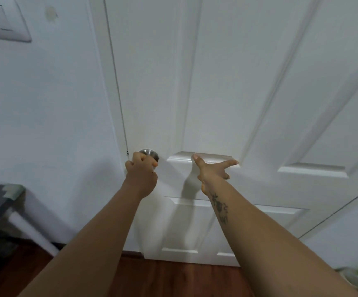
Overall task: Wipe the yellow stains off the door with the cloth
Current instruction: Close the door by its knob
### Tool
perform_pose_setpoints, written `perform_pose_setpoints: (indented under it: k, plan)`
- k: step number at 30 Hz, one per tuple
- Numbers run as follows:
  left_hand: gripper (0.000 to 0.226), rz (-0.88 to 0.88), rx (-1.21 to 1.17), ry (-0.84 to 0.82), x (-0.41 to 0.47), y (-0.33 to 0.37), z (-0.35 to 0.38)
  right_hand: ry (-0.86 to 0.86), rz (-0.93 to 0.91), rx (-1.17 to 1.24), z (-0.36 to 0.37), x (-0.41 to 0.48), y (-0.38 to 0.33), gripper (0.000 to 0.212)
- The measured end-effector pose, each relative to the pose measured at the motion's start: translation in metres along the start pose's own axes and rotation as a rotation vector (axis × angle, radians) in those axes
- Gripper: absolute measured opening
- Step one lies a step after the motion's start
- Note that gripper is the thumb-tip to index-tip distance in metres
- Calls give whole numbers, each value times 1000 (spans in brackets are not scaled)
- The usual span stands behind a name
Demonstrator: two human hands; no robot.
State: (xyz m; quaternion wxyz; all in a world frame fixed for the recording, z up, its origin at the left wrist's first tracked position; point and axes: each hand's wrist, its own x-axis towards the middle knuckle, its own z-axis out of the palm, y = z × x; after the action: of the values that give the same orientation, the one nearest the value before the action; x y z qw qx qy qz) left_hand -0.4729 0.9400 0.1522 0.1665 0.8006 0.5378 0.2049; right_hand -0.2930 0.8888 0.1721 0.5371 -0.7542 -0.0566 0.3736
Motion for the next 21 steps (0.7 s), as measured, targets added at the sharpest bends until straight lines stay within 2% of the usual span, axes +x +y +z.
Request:
perform_pose_setpoints:
  k: [3, 7, 15, 21]
  plan:
    - [34, -5, -28, -7, 4, 0, -2, -7, 60, 45, 5, 5, -4, 134]
    - [36, 12, -58, -6, 11, 1, -1, 82, -3, -49, 10, 3, -8, 130]
    - [34, -28, -46, -5, 21, 5, 2, 73, 19, -48, 10, 12, -10, 130]
    - [41, 38, 25, -35, 21, 1, 1, -74, -92, 9, -19, 7, 4, 130]
